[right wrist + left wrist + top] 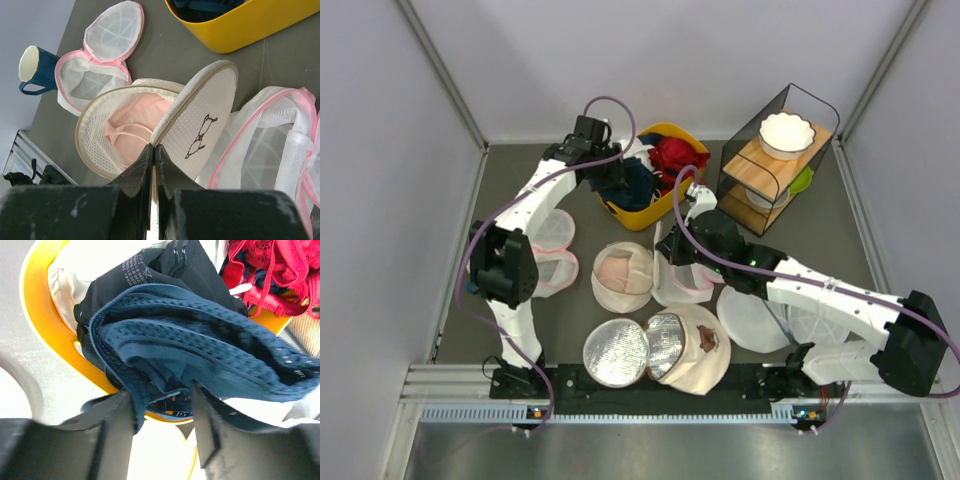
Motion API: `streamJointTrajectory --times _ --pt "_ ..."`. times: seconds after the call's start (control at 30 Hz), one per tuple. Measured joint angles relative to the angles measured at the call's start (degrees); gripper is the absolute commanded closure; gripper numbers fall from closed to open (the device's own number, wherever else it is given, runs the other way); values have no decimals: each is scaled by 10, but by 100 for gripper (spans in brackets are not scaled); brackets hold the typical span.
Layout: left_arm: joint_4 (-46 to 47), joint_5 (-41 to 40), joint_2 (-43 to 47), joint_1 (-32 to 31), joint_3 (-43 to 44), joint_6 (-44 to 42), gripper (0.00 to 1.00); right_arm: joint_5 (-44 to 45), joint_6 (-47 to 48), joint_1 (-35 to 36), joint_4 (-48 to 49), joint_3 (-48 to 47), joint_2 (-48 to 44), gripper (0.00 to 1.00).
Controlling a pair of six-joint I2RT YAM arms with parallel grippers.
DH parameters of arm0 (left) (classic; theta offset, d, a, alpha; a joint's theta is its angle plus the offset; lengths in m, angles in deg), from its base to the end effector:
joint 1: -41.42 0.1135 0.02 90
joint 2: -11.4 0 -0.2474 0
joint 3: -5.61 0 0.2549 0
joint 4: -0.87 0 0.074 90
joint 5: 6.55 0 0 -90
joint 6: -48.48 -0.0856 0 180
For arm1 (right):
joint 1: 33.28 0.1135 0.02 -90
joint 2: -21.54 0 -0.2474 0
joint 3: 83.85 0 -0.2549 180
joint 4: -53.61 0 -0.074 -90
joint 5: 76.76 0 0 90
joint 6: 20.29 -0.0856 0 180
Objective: Unzip the laundry bag and remove the bra
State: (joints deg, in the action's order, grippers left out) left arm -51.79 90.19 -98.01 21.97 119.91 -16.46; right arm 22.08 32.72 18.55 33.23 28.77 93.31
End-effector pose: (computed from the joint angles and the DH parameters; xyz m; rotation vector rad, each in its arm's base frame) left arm 0.4333 -0.1637 0.2508 -0.0644 2.4570 -0.4933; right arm 0.2209 0.2598 0.2625 -0.1679 2.0919 0.8228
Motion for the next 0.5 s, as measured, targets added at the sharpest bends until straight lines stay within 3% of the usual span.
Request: streamJointTrajectory --times 0.1,0.2,0.27,0.5 --pt "-7 -11 0 -5 6 -2 19 0 0 0 0 0 0 100" --pt "-12 -20 0 -7 14 -9 17 0 0 0 1 0 0 100" --pt "-14 -25 2 -7 20 -11 19 -1 0 0 2 0 0 100" --pt "-12 -29 26 -10 30 -13 46 -5 4 0 3 0 0 100"
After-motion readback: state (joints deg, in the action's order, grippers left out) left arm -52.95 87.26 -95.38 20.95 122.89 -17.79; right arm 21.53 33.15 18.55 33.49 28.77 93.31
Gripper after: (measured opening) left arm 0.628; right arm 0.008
